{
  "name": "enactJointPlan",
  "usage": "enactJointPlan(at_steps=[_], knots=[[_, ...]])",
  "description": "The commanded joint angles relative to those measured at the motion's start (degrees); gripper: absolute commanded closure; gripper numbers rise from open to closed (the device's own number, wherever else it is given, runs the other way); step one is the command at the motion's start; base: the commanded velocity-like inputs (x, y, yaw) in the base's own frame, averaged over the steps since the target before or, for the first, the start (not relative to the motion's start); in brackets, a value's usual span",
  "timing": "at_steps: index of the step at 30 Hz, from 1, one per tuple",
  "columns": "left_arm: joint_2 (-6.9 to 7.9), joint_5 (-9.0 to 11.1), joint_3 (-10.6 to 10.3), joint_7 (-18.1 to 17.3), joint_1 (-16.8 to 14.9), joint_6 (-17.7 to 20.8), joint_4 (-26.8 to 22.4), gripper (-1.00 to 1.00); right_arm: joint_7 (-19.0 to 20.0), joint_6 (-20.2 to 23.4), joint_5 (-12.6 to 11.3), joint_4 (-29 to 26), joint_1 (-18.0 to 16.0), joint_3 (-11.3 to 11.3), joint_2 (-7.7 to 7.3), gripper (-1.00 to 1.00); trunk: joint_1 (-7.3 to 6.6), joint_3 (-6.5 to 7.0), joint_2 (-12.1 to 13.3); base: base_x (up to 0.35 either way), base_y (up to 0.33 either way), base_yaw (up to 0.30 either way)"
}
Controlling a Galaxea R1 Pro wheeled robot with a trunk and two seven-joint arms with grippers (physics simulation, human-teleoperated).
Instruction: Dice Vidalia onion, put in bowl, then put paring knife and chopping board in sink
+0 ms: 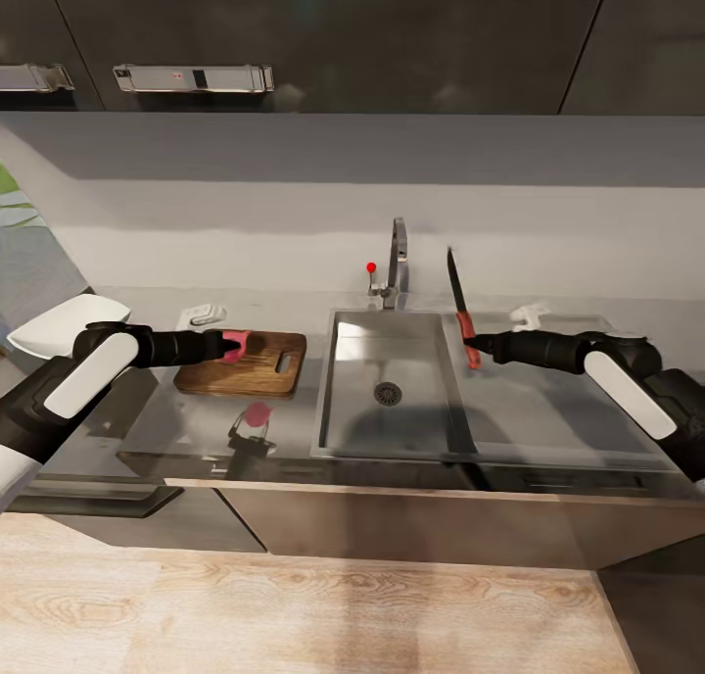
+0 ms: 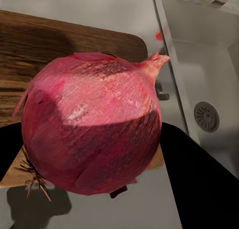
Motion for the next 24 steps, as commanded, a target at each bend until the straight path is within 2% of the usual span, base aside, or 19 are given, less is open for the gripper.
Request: enactJointPlan(at_steps=[1, 2, 6, 9, 10, 13, 15, 22, 24], knots=[[0.07, 0.51, -0.15, 0.43, -0.09, -0.2, -0.06, 1.0, -0.01, 0.15, -0.16, -0.01, -0.09, 0.12, 0.03, 1.0, 0.04, -0.11, -0.12, 0.0, 0.0, 0.0], [0.1, 0.51, -0.14, 0.49, -0.1, -1.61, 0.02, 1.0, -0.06, 0.15, -0.16, 0.0, -0.09, 0.16, 0.3, 1.0, 0.04, -0.11, -0.12, 0.0, 0.0, 0.0], [-0.08, 0.51, -0.13, 0.57, -0.08, -2.72, 0.11, 1.0, -0.08, 0.14, -0.17, -0.01, -0.09, 0.18, 0.44, 1.0, 0.04, -0.11, -0.12, 0.0, 0.0, 0.0], [-0.32, 0.46, -0.09, 3.07, -0.08, -3.77, 0.24, 1.0, -0.09, 0.14, -0.19, -0.02, -0.09, 0.18, 0.46, 1.0, 0.04, -0.11, -0.12, 0.0, 0.0, 0.0], [-0.83, 0.45, -0.07, 4.73, -0.08, -4.12, 0.48, 1.0, -0.09, 0.14, -0.19, -0.02, -0.09, 0.18, 0.48, 1.0, 0.04, -0.11, -0.12, 0.0, 0.0, 0.0], [-3.74, 0.46, 0.06, 10.06, -0.09, -5.33, 3.15, 1.0, -0.09, 0.14, -0.17, -0.04, -0.09, 0.18, 0.46, 1.0, 0.04, -0.11, -0.12, 0.0, 0.0, 0.0], [-4.98, 0.46, 0.44, 11.52, -0.08, -5.75, 4.81, 1.0, -0.09, 0.14, -0.15, -0.02, -0.09, 0.18, 0.45, 1.0, 0.04, -0.11, -0.12, 0.0, 0.0, 0.0], [-7.61, 0.41, 0.75, 12.54, -0.11, -6.09, 6.13, 1.0, -0.09, 0.14, -0.14, -0.02, -0.09, 0.18, 0.48, 1.0, 0.04, -0.11, -0.12, 0.0, 0.0, 0.0], [-7.9, 0.36, 0.75, 12.55, -0.09, -6.13, 6.21, 1.0, -0.09, 0.14, -0.14, 0.01, -0.09, 0.18, 0.47, 1.0, 0.04, -0.11, -0.12, 0.0, 0.0, 0.0]])
